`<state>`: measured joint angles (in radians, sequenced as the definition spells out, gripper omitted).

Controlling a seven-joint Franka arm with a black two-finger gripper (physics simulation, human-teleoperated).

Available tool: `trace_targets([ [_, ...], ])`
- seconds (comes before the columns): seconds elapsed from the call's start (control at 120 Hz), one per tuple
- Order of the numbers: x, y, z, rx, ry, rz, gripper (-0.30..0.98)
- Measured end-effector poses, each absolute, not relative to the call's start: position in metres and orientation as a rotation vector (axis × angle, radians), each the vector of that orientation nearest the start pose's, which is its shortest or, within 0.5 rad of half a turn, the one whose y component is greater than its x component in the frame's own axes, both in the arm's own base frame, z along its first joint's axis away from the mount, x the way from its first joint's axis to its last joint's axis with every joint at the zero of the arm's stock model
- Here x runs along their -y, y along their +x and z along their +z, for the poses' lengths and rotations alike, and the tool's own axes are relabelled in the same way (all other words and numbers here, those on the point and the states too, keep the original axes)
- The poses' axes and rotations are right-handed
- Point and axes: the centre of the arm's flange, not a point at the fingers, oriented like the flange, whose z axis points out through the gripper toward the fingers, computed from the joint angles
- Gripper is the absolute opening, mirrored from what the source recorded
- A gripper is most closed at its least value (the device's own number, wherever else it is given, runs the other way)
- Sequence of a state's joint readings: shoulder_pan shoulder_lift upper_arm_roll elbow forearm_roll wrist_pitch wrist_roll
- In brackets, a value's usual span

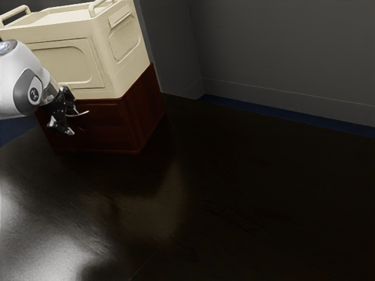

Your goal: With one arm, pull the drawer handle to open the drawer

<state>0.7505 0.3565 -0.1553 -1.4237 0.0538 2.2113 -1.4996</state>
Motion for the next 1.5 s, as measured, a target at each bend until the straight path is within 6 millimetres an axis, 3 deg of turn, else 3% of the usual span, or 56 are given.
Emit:
trace_targets([
  [0.358,-0.405,0.565,0.549,-2.516,1.429,0.573,0.2],
  [0.625,-0.401,0.551,0.549,-2.54,1.42,0.562,0.13],
  [1.008,-0.388,0.536,0.554,-2.552,1.427,0.553,0.11],
  [1.5,-0.376,0.514,0.554,-2.57,1.419,0.552,0.18],
])
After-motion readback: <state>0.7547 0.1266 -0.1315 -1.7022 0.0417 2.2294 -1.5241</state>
